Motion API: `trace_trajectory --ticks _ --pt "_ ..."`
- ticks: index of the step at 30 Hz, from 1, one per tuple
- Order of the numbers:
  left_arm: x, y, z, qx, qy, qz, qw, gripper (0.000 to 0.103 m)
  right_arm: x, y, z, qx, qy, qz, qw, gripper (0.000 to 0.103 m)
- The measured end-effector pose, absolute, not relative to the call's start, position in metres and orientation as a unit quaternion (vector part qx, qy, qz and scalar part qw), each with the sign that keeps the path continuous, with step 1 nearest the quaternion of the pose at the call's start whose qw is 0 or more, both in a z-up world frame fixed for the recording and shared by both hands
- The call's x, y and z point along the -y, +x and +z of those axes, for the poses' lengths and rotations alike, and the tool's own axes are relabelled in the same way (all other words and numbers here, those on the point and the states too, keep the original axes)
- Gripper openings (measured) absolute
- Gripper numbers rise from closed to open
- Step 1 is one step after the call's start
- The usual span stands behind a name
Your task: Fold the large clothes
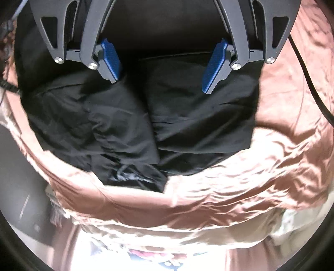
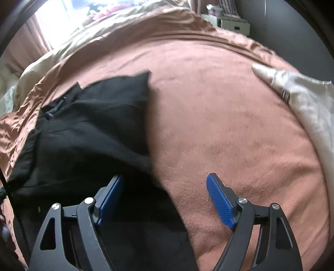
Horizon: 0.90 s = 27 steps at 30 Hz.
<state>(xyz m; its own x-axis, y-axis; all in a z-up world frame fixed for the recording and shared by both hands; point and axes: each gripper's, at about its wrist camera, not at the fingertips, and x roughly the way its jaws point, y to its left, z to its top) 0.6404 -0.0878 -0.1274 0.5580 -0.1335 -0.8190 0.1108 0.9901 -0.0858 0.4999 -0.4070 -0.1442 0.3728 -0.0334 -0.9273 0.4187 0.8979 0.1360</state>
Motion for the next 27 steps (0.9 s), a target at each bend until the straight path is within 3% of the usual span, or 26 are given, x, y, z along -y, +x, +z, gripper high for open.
trace_trajectory --ticks 6,11,15,27 --pt "0.068 0.632 -0.12 -0.463 -0.037 -0.077 0.882 0.077 0.386 0.506 -0.151 -0.549 0.132 -0.145 0.813 0.08" --pt "0.041 0.63 -0.119 -0.462 -0.13 -0.089 0.873 0.077 0.396 0.507 -0.156 -0.544 0.151 -0.151 0.812 0.079" --pt "0.043 0.625 -0.111 -0.454 -0.101 -0.091 0.88 0.077 0.397 0.508 -0.158 -0.539 0.157 -0.156 0.813 0.079" --pt "-0.019 0.617 -0.1 -0.424 -0.189 -0.012 0.886 0.076 0.419 0.506 -0.162 -0.533 0.198 -0.153 0.808 0.079"
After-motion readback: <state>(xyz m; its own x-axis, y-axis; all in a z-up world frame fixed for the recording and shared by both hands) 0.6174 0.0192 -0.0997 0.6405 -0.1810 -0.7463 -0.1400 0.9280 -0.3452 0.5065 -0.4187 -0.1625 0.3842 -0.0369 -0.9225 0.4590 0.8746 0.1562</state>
